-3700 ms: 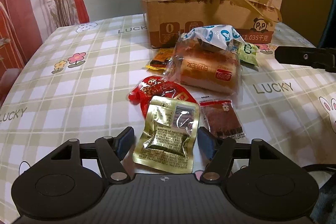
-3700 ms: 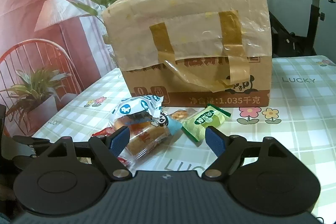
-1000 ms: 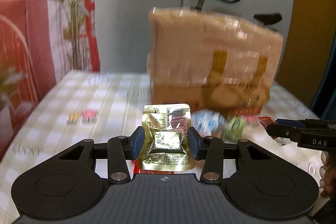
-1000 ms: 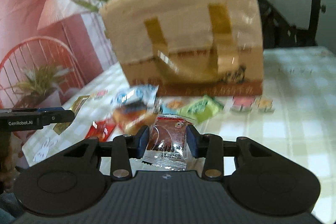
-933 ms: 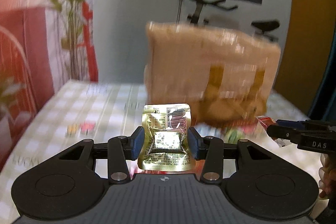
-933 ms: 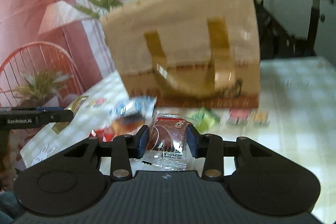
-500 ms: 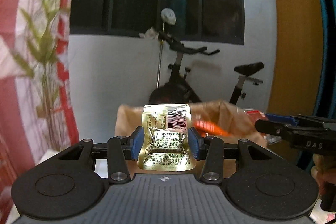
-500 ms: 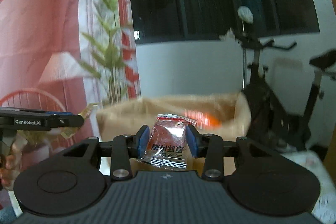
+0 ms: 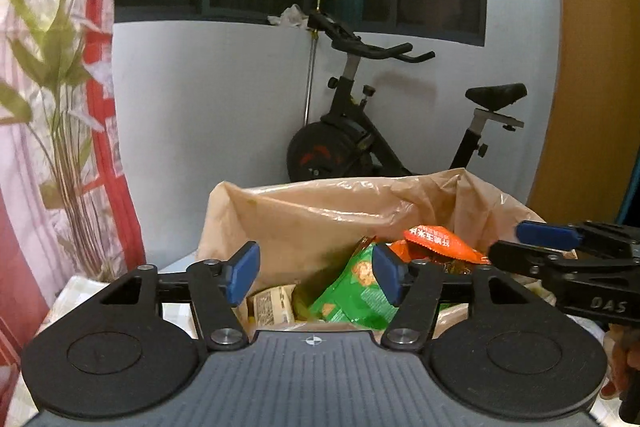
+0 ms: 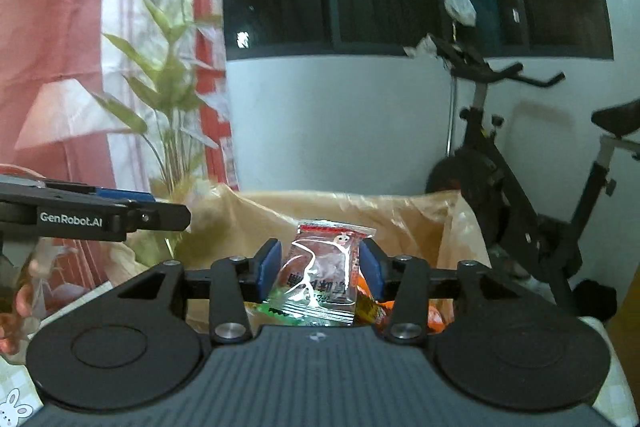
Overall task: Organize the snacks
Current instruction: 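Open both grippers to drop the packets into the box, then grasp the red candy bag with the left gripper while the right approaches a green pastry pack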
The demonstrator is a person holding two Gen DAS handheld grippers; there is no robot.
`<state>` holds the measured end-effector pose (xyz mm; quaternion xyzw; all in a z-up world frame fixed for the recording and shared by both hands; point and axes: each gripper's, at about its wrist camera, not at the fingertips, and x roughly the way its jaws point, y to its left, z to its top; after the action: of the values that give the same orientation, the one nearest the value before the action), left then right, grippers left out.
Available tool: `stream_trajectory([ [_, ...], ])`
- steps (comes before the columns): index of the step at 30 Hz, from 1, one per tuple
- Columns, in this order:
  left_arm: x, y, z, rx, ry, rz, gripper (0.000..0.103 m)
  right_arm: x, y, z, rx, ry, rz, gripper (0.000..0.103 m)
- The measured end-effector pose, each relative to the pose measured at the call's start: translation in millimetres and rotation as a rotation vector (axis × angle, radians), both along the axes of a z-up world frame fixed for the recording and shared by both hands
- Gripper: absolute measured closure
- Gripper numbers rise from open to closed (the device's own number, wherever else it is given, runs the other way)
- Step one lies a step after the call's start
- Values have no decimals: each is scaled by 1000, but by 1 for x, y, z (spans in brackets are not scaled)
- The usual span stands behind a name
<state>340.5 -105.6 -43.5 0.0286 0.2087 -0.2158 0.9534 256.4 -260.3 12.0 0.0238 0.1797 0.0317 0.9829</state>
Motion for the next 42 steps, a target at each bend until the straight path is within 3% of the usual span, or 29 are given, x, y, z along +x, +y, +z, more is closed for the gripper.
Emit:
stream_trajectory([
  [4, -11, 23, 0, -43, 19, 3, 36, -12, -2, 2, 2, -4, -12, 43],
  [15, -65, 92, -5, -64, 57, 31, 35, -74, 10, 1, 81, -66, -14, 43],
  [23, -93, 115, -61, -8, 172, 70, 35, -110, 29, -28, 106, -91, -12, 43],
  [32, -113, 108, -130, 53, 293, 104, 35, -125, 40, -71, 99, 6, 3, 43],
  [42, -117, 87, -171, 135, 376, 127, 33, -132, 40, -111, 130, 96, 1, 43],
])
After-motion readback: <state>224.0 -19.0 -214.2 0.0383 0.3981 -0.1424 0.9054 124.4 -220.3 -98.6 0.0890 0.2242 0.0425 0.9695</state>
